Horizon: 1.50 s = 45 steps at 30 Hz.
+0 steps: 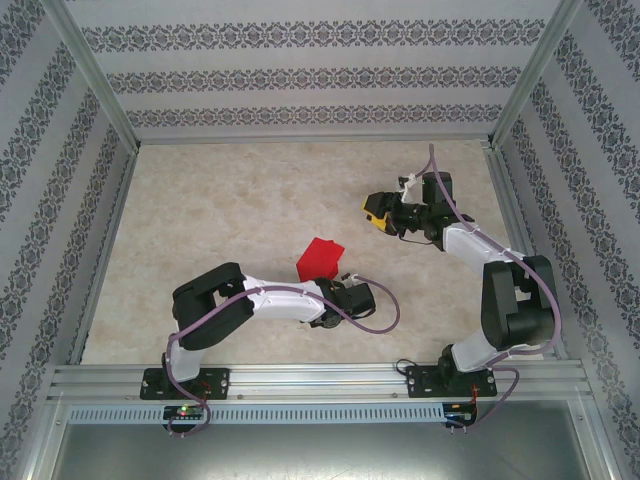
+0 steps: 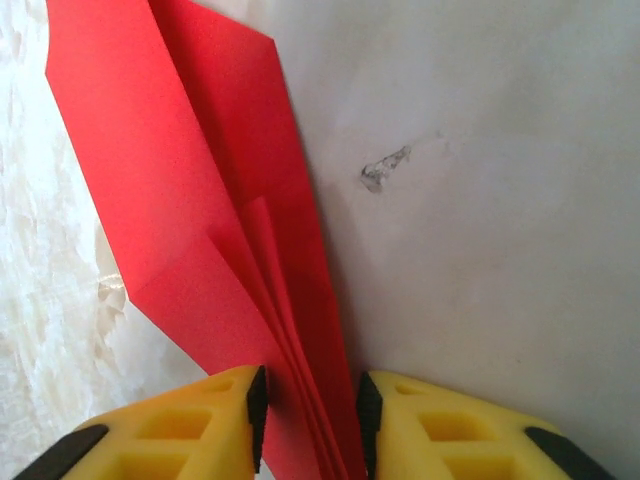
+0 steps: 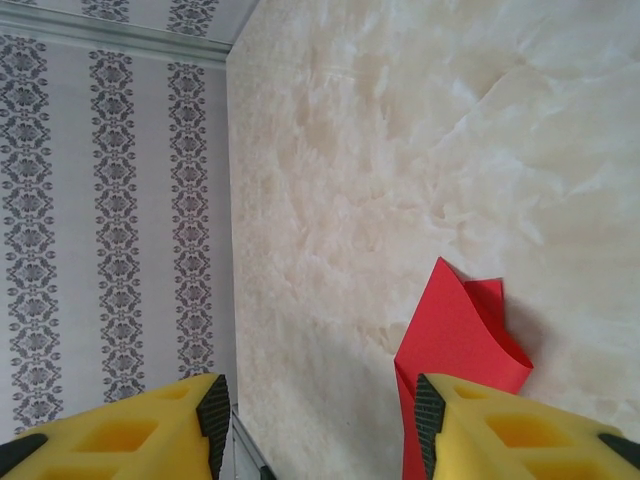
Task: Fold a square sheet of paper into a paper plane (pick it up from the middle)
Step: Turn over the paper at the center of the table.
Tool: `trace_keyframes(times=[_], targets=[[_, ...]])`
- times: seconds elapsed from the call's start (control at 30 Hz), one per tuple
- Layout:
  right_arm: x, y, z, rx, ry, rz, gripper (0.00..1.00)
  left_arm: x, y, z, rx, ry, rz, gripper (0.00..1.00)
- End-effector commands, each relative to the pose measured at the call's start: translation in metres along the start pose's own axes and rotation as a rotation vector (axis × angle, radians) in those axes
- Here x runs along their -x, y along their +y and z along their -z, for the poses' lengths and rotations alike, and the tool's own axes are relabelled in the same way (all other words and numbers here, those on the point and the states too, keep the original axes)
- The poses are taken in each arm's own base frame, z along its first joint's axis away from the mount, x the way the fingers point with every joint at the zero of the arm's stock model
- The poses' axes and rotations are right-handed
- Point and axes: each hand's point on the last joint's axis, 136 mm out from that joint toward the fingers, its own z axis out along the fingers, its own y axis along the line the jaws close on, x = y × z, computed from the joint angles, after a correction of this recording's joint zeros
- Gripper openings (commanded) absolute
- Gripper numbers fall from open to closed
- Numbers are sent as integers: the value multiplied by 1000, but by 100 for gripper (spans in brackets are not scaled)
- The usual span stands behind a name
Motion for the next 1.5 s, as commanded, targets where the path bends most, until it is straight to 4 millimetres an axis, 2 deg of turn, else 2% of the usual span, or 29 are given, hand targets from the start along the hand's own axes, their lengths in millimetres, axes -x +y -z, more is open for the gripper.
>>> trace_keyframes(times=[0.0, 0.2, 0.3, 0.37, 0.47, 0.6, 0.7, 0.77, 0.83, 0.97, 1.1, 1.47], targets=[[-17, -5, -9, 10, 56, 16, 53, 18, -19, 18, -140, -54, 43, 43], [-42, -13, -20, -20, 104, 21, 48, 35, -11, 56, -303, -140, 167, 61], [-52, -17, -24, -36, 118, 20, 44, 40, 0, 81, -379, -169, 221, 63], [-59, -17, -27, -47, 124, 24, 41, 36, 8, 97, -436, -170, 262, 63], [-71, -15, -33, -59, 143, 30, 36, 19, 25, 108, -514, -142, 364, 62], [-88, -12, -42, -86, 158, 48, 29, -1, 69, 119, -580, -192, 591, 62], [-106, -9, -52, -114, 174, 69, 23, -23, 108, 108, -572, -209, 804, 64], [-117, -7, -59, -133, 184, 85, 19, -37, 127, 94, -561, -192, 929, 64], [-129, -6, -67, -158, 197, 99, 17, -44, 136, 84, -578, -180, 1018, 64], [-156, -13, -83, -228, 249, 125, 13, -50, 141, 59, -610, -155, 1148, 64], [-171, -26, -96, -282, 286, 144, 10, -51, 141, 44, -636, -146, 1210, 64], [-168, -69, -101, -437, 296, 172, 8, -49, 127, 28, -686, -104, 1213, 64]])
